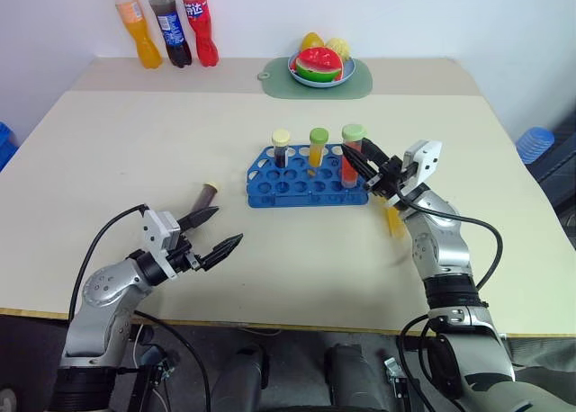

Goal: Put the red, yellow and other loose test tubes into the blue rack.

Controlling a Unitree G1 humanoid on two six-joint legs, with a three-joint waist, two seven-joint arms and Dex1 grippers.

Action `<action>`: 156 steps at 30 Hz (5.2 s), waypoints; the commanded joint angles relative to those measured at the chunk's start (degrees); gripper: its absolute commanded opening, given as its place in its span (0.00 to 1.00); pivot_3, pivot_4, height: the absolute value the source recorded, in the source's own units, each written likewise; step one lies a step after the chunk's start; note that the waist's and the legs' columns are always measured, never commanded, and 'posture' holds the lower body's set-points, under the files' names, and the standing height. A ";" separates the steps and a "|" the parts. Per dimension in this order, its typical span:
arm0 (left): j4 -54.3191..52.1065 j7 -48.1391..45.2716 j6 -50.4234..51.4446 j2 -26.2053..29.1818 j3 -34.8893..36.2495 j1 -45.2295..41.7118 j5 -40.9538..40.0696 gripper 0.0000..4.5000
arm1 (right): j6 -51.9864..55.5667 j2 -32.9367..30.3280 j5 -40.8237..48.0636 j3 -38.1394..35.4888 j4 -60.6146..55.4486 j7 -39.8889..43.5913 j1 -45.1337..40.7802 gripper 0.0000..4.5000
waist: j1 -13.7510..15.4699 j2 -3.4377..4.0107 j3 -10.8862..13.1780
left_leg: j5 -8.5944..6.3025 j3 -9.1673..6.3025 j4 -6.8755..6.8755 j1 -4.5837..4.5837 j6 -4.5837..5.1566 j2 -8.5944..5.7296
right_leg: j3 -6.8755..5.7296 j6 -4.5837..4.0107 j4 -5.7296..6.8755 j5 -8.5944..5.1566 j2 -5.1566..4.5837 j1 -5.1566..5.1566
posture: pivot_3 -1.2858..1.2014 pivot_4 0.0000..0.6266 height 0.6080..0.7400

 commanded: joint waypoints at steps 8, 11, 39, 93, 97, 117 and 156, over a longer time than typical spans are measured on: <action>-2.37 0.52 0.32 0.26 0.70 -0.28 -0.98 0.93 | 2.63 -1.41 1.48 0.06 -0.45 1.49 2.13 0.17 | -0.09 0.00 0.00 | 0.00 0.00 -0.01 0.02 0.00 0.00 | 0.00 0.00 0.01 0.00 0.02 0.00 | 0.52 0.24 1.00; -2.33 0.48 0.45 0.25 0.73 -0.50 -0.96 0.93 | 1.76 -1.07 1.18 0.05 1.64 0.94 1.09 0.17 | -0.06 0.00 -0.01 | 0.00 0.01 0.00 0.04 0.00 0.00 | 0.00 0.00 0.00 0.00 0.02 0.04 | 0.52 0.24 1.00; -3.26 0.85 0.65 0.18 0.84 0.21 -1.19 0.93 | 3.54 -0.28 4.00 -0.47 4.22 4.33 -1.10 0.40 | -0.39 0.01 0.00 | -0.02 0.04 -0.21 0.71 0.04 0.02 | 0.01 -0.01 -0.12 0.00 0.03 0.63 | 0.52 0.24 1.00; -3.93 2.28 0.55 -1.60 -1.59 0.68 -0.16 0.93 | 56.05 -33.02 -12.29 22.54 -13.63 -3.36 -6.77 0.20 | 0.15 -0.04 -0.03 | -0.07 0.11 0.02 -0.16 0.12 -0.03 | -0.03 -0.02 -0.18 0.01 -0.02 -0.07 | 0.52 0.24 1.00; -4.35 2.62 0.56 -1.45 -1.29 1.17 -0.28 0.93 | 33.06 -40.33 -10.95 15.35 -16.35 5.80 5.15 0.20 | 1.06 -0.06 -0.03 | -0.07 0.12 0.08 -0.16 0.12 -0.03 | -0.06 0.04 -0.21 0.05 -0.05 0.02 | 0.52 0.24 1.00; -0.71 0.16 0.39 -0.33 -0.71 -2.55 -0.65 0.93 | 13.20 4.55 7.44 7.44 -19.22 -5.85 0.07 0.20 | 0.29 -0.04 0.02 | -0.09 0.01 -0.22 0.65 0.14 0.15 | 0.01 -0.14 -0.27 0.14 0.17 0.54 | 0.52 0.24 1.00; -4.58 2.58 0.87 0.08 0.77 0.66 -0.45 0.93 | -17.09 9.97 -7.83 5.72 12.57 -13.78 -0.93 0.20 | -1.15 0.01 0.01 | -0.05 0.12 -0.29 0.81 0.07 0.06 | -0.02 -0.14 -0.16 0.14 0.10 0.61 | 0.52 0.24 1.00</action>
